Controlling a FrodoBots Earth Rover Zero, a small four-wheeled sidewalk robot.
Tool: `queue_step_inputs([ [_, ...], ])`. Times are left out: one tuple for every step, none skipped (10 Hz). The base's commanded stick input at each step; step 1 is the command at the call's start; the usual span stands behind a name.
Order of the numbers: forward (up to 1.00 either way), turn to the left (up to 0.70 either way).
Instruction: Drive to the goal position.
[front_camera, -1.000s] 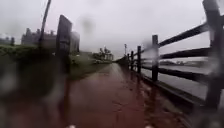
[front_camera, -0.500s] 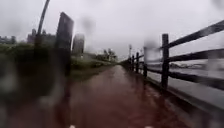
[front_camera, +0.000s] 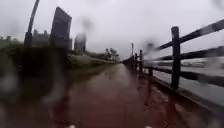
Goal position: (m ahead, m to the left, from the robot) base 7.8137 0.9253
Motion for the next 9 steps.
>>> queue_step_inputs([
  [0.7,0.0],
  [0.7,-0.01],
  [0.7,-0.04],
  [0.7,-0.11],
  [0.7,-0.26],
  [0.7,-0.04],
  [0.7,0.0],
  [0.7,0.0],
  [0.7,0.0],
])
